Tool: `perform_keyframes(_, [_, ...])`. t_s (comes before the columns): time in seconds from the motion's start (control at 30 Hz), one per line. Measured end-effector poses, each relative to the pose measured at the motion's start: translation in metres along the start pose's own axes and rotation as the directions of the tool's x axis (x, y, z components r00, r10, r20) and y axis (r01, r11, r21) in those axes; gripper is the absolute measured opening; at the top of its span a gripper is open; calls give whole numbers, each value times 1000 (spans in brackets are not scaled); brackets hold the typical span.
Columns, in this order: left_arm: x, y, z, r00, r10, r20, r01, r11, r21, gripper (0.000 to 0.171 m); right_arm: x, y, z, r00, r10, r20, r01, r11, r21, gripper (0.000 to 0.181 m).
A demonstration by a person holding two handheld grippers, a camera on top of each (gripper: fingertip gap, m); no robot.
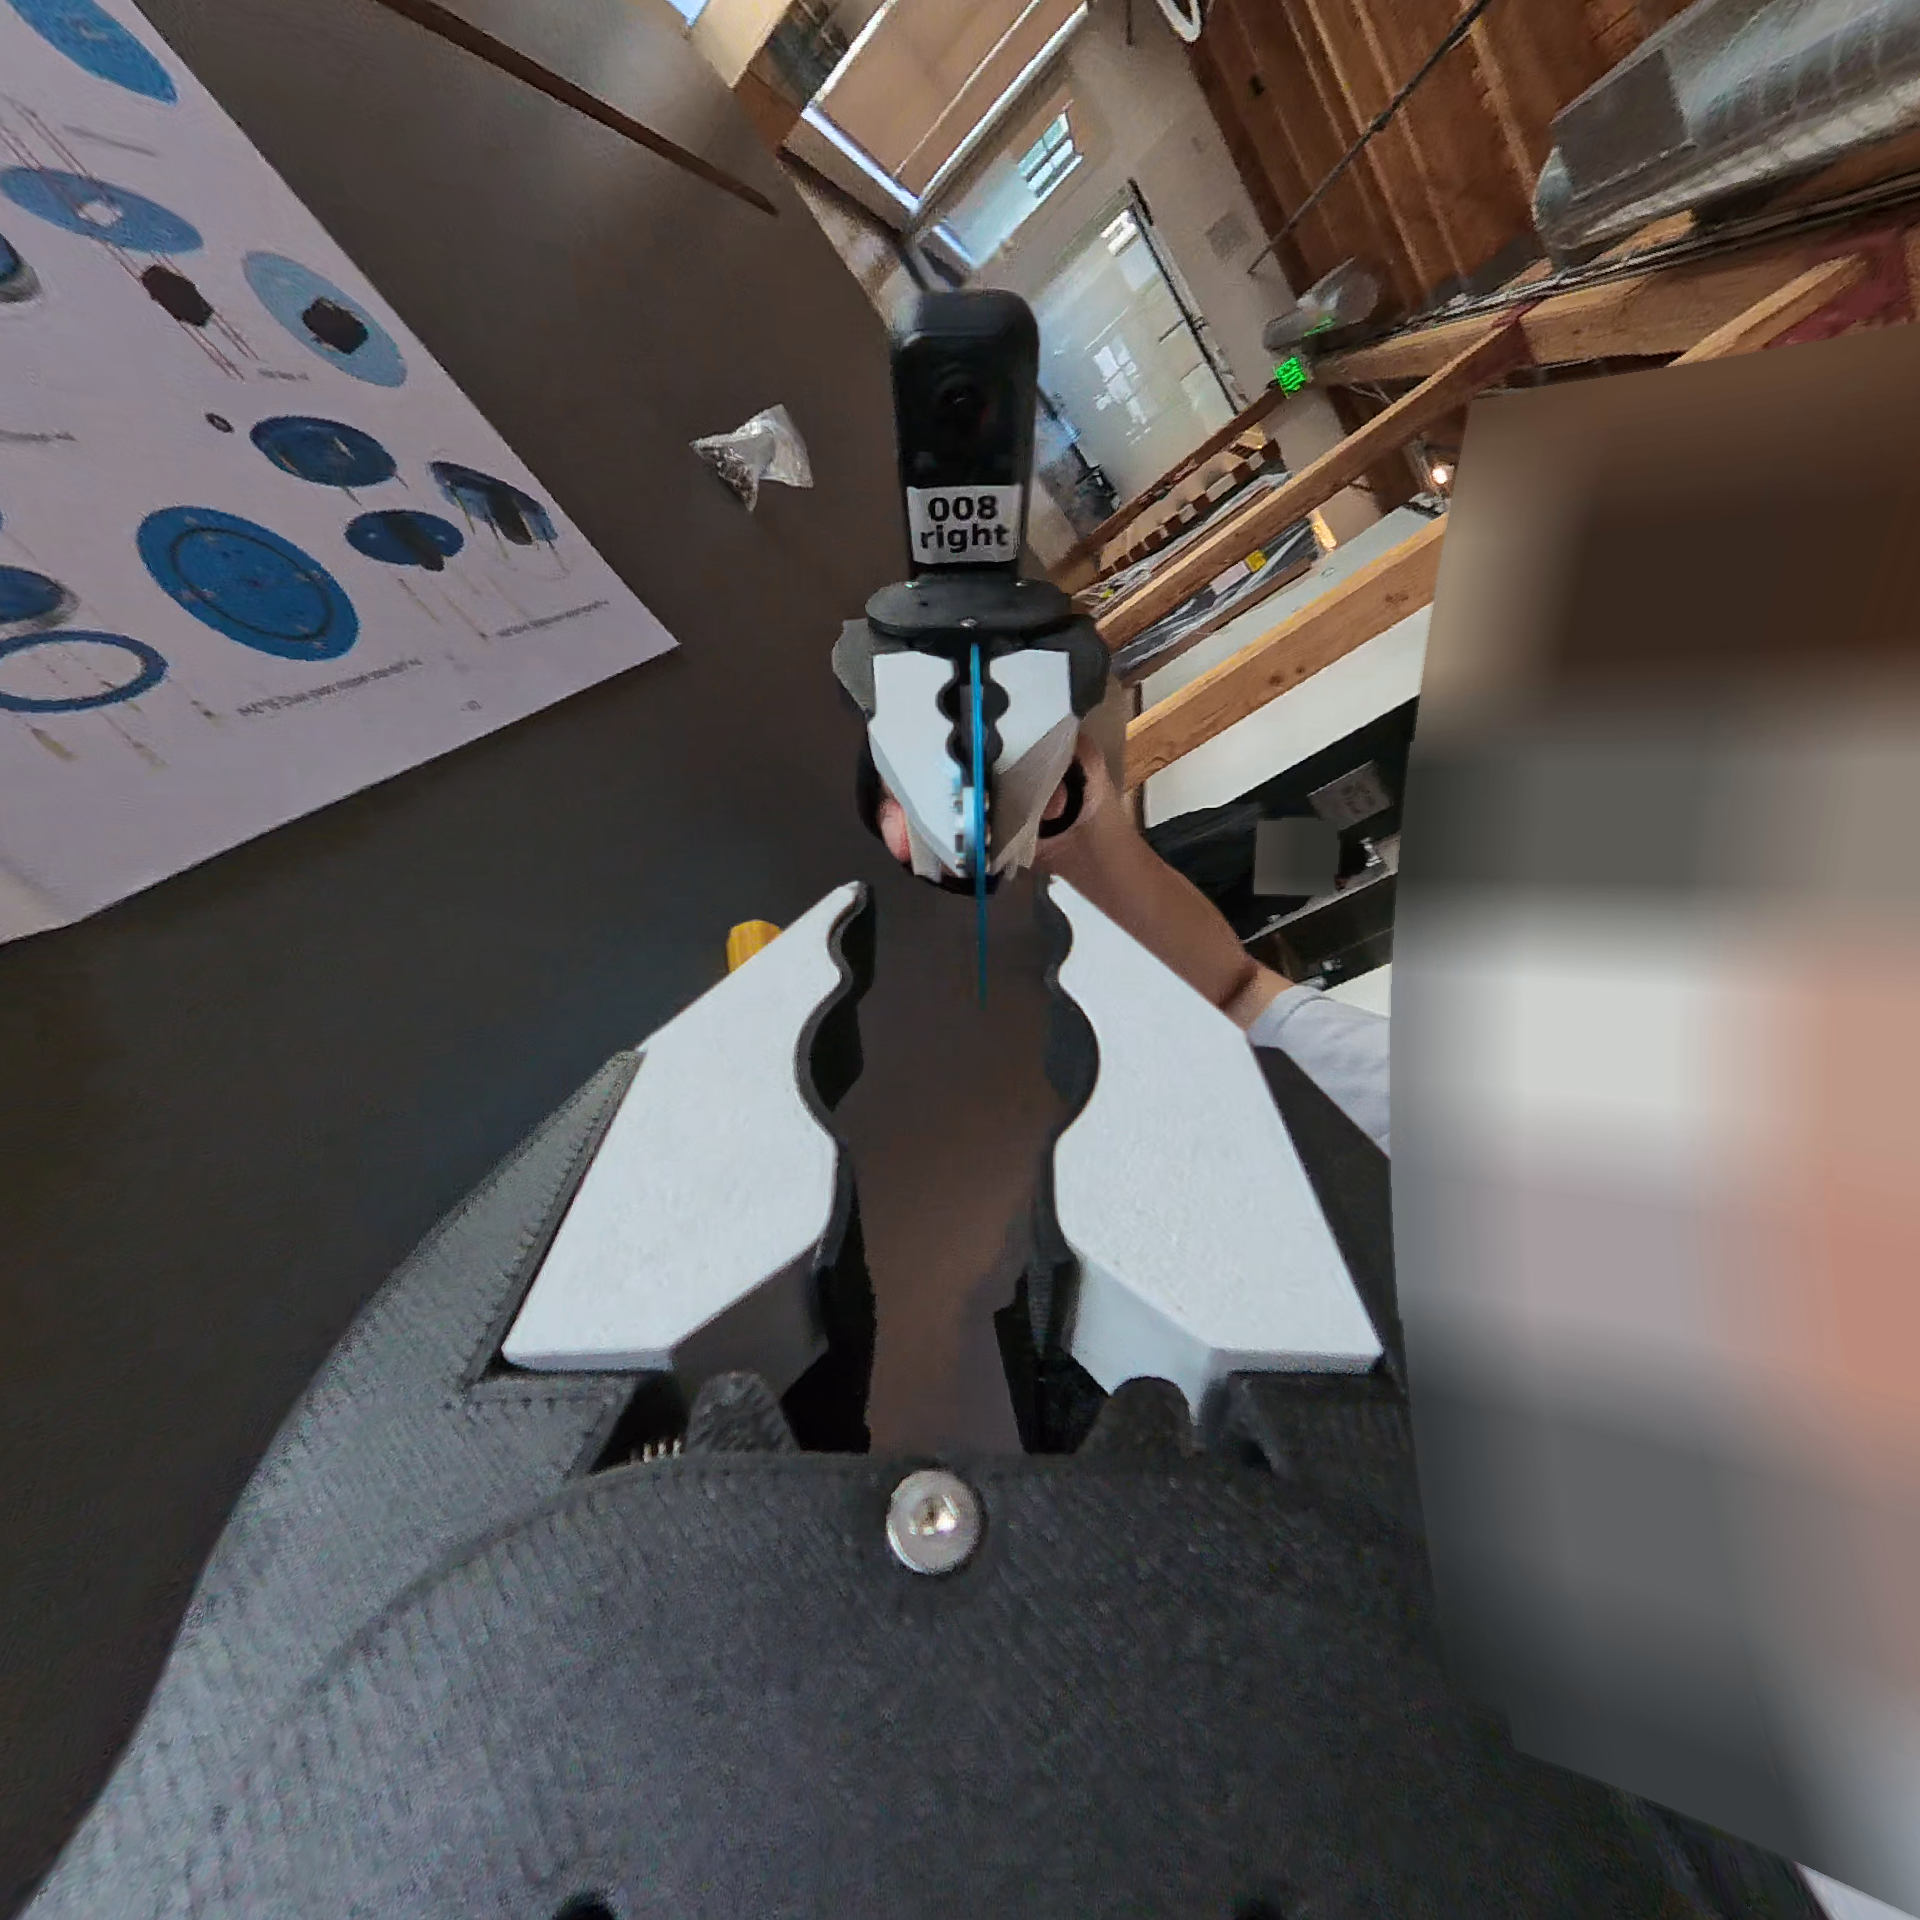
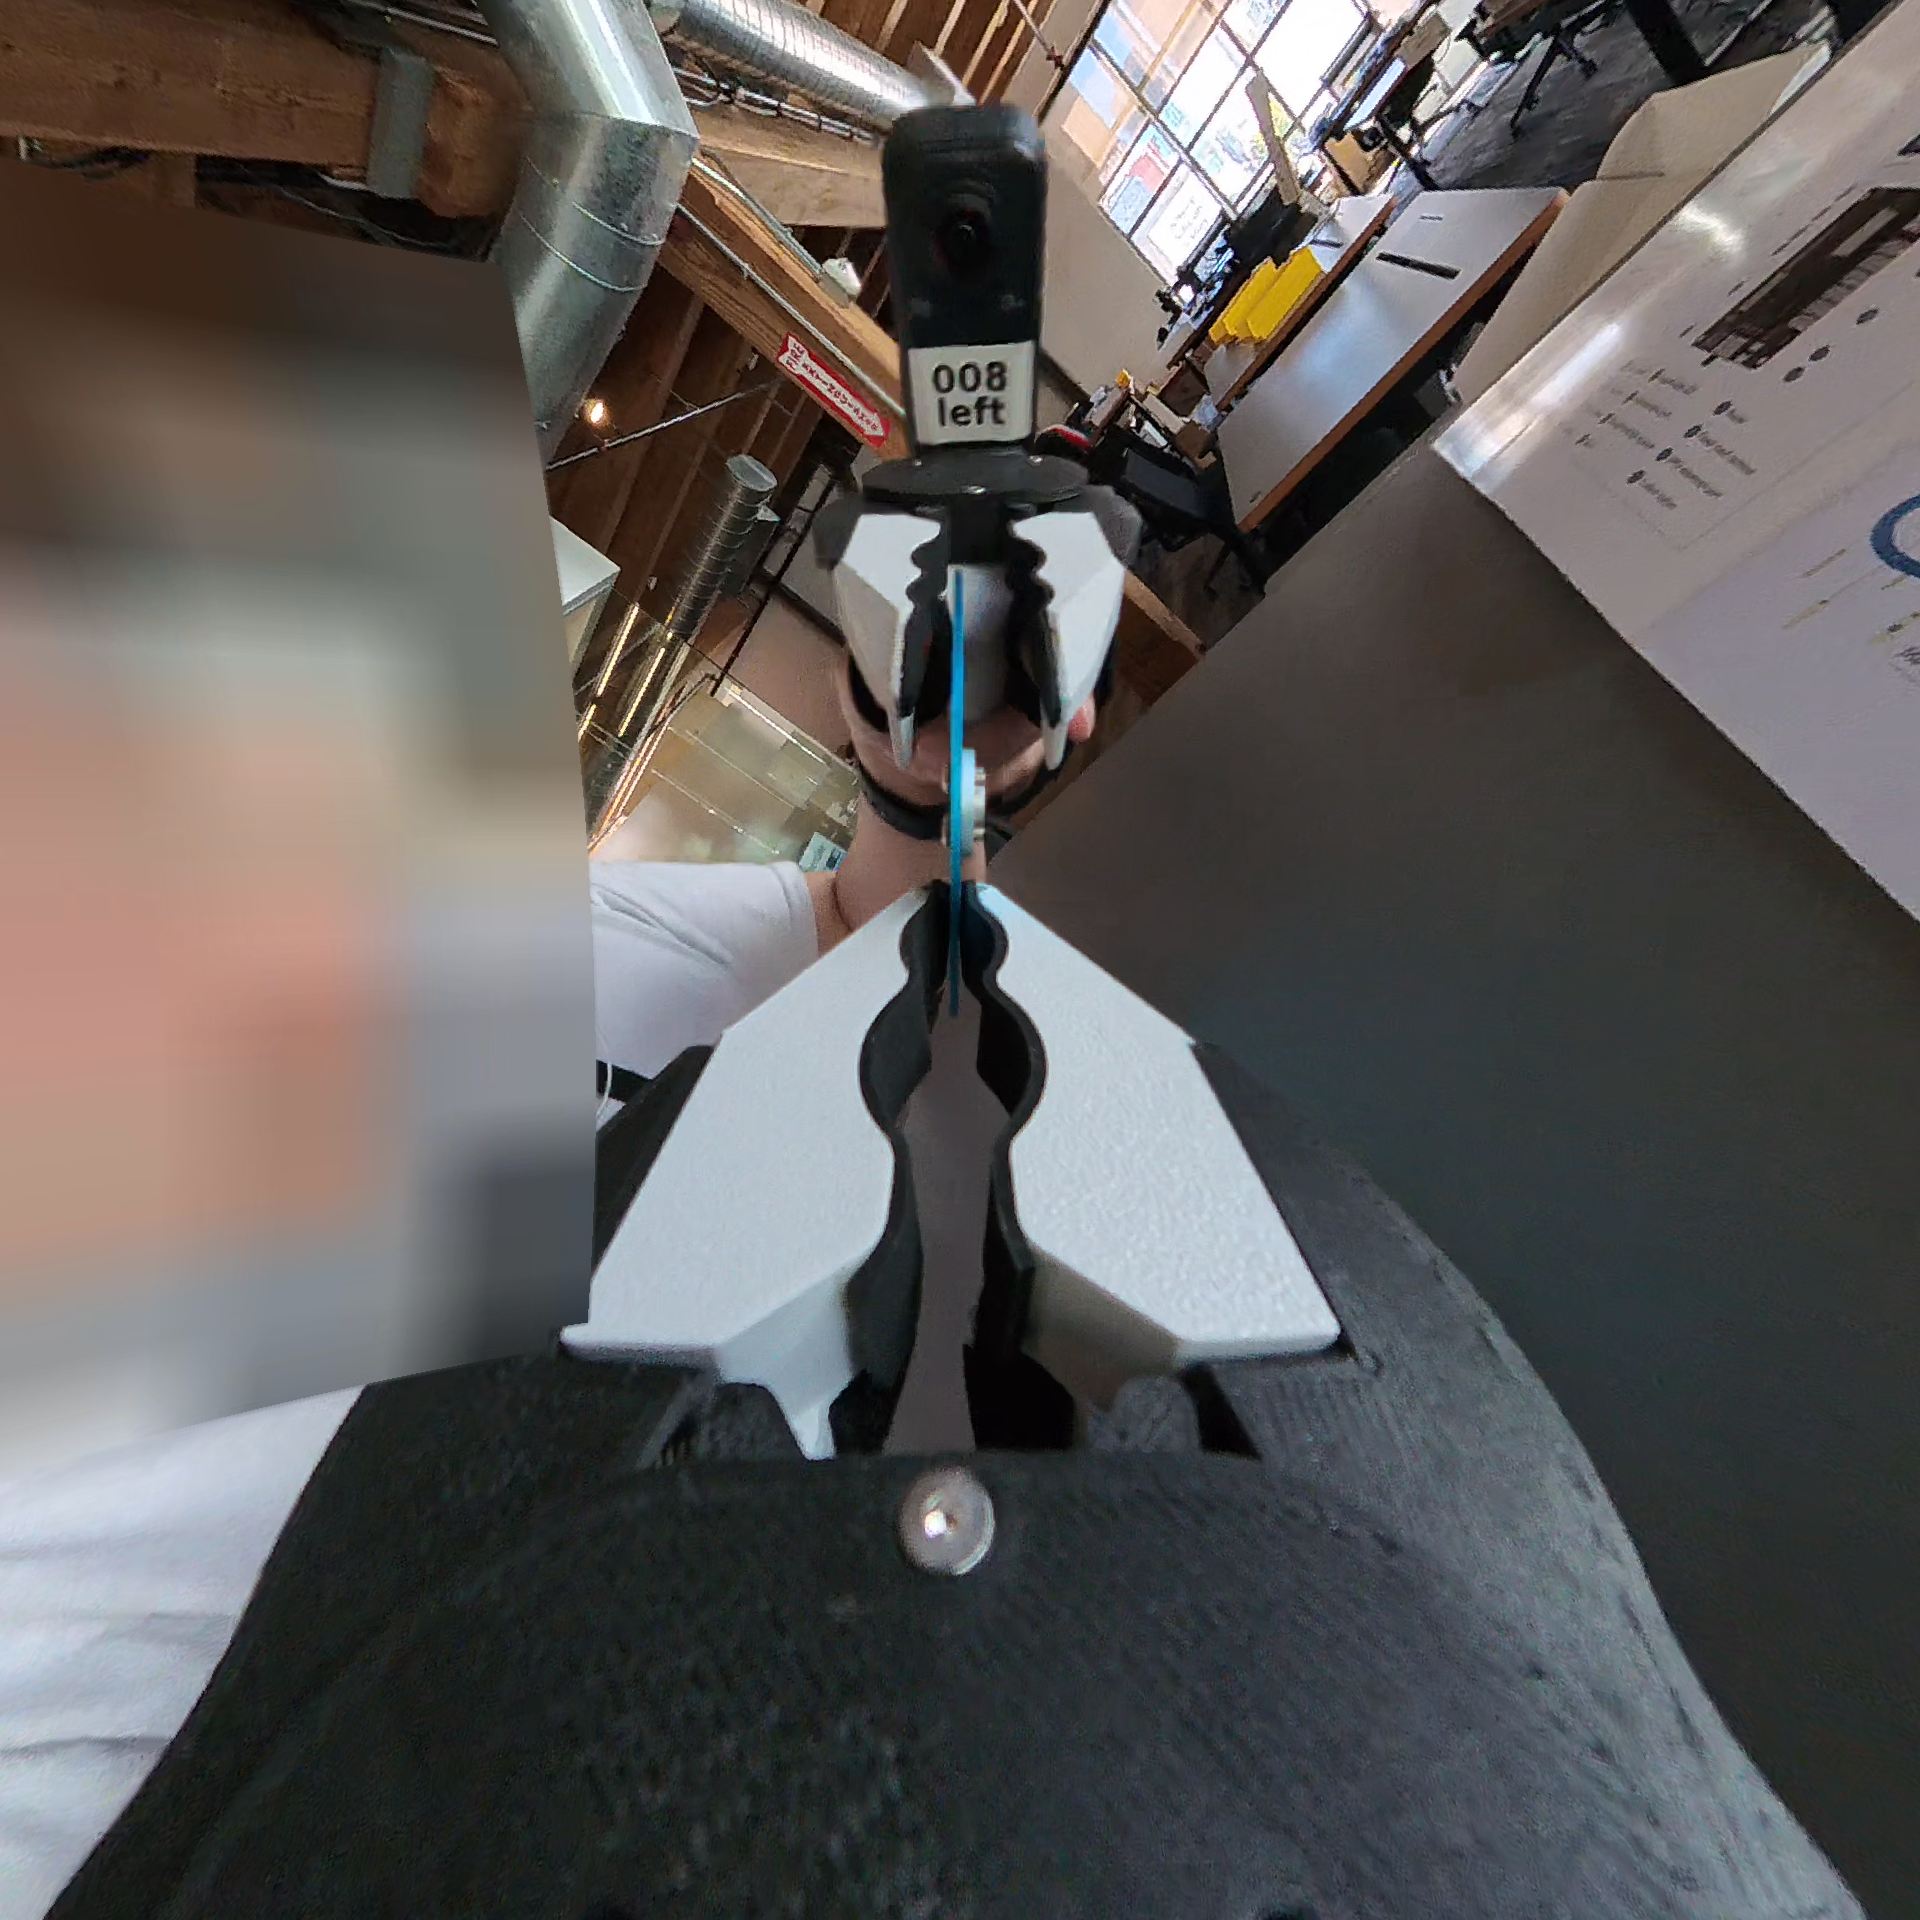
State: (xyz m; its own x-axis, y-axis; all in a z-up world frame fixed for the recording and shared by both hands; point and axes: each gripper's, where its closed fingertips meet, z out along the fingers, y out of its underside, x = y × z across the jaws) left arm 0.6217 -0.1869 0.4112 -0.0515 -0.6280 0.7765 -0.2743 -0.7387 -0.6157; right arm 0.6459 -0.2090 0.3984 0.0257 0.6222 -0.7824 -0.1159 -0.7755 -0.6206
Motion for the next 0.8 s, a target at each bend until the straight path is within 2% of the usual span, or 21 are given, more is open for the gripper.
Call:
perform_keyframes(0.1, [3, 4, 5, 994, -46, -102, 46, 999, -3, 26, 4, 7, 0, 1000, 11, 8, -11, 999, -43, 1])
perform_keyframes(0.2, [-4, 21, 16, 994, -62, -88, 55, 996, -70, 20, 7, 12, 1, 999, 30, 31, -27, 997, -74, 1])
perform_keyframes(0.27, [-5, 21, 19, 991, -88, -103, 83, 995, -51, 3, 10, 14, 2, 997, 55, 45, -52, 995, -82, 1])
perform_keyframes(0.4, [-22, 24, 18, 997, -69, -36, 67, 997, -41, 0, 23, 15, 1, 999, 41, -4, -41, 994, -105, 2])
perform_keyframes(0.47, [-29, 24, 13, 997, -73, -11, 72, 996, -46, 0, 27, 7, -4, 999, -10, -38, 7, 997, -79, 28])
perform_keyframes(0.53, [-36, 18, 5, 997, -75, 23, 75, 997, -21, 0, 40, 1, -20, 982, -87, -166, 75, 994, -78, 31])
perform_keyframes(0.6, [-38, 13, -2, 997, -71, 35, 71, 997, -4, 0, 53, 13, -36, 915, -255, -313, 202, 960, -192, 34])
perform_keyframes(0.67, [-37, 17, -7, 995, -94, 33, 96, 995, -42, 0, 54, 34, -39, 822, -464, -329, 347, 867, -357, 55])
perform_keyframes(0.73, [-39, 19, -9, 990, -133, 35, 135, 990, -47, 0, 48, 40, -31, 778, -577, -250, 446, 786, -428, 57])
perform_keyframes(0.8, [-41, 26, -9, 980, -197, 18, 198, 977, -84, 0, 57, 34, -27, 747, -616, -250, 469, 755, -459, 57])
